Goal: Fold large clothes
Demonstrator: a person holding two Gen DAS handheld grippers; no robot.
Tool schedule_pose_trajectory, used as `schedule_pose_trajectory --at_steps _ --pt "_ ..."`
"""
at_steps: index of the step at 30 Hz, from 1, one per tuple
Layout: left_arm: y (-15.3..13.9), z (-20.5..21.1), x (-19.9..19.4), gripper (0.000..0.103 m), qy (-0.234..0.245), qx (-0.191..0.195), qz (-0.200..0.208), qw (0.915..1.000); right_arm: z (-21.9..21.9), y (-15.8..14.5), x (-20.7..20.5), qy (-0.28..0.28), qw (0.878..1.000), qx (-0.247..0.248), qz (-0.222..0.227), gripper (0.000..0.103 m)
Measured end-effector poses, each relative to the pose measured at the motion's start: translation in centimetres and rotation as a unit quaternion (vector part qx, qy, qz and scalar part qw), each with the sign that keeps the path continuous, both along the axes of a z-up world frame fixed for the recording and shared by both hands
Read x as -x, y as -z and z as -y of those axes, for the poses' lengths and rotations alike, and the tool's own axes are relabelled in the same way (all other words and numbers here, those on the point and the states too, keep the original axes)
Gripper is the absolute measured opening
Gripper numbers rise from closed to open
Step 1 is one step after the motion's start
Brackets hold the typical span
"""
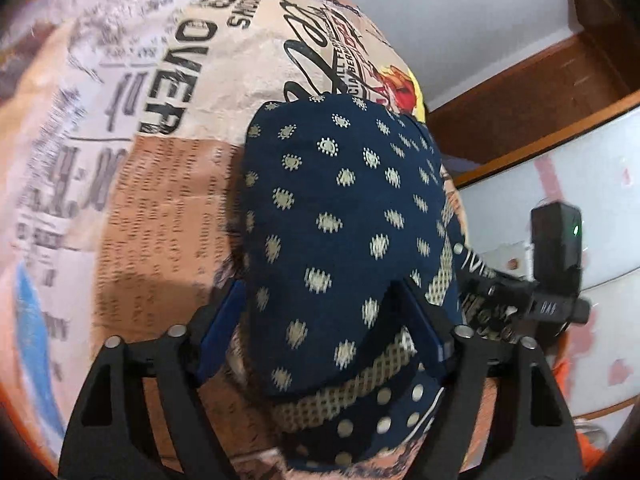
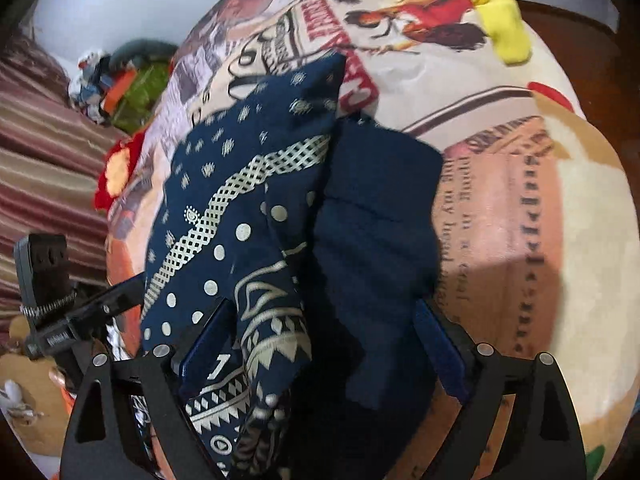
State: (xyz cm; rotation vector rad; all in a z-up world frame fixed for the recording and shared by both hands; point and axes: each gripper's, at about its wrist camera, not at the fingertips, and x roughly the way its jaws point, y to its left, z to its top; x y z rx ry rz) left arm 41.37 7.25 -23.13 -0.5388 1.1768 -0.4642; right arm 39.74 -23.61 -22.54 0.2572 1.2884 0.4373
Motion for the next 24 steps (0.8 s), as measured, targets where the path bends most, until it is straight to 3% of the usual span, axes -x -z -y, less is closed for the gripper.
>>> schedule_pose_trajectory --at_steps 5,9,17,20,24 --pt "1.8 0.3 -2.2 0.092 0.000 0.038 -0.024 0.9990 -1.0 0.9 -0.9 -0.021 1.000 -0.016 -0.008 0.103" --pt "3.1 1.1 -3.4 0.097 0.005 0.056 -0.038 0.9977 -0.8 2.2 -2.3 -0.024 0.998 -0.048 -0.032 0.103" --pt "4.6 2.0 -4.8 0.098 -0.006 0.094 -0.059 0.9938 -1.5 2.8 -3.3 -0.026 0.996 -0.081 -0.038 0.103" --pt "4.0 2.1 -4.4 0.088 -0.007 0.087 -0.045 0.9952 -1.6 2.8 -3.4 -0.028 0.995 -0.095 -0.032 0.094" --pt "2.4 1.8 -3.0 0.077 -0.001 0.066 -0.023 0.9975 -1.4 2.6 -3.2 -0.021 0.994 -0.103 -0.027 0.070"
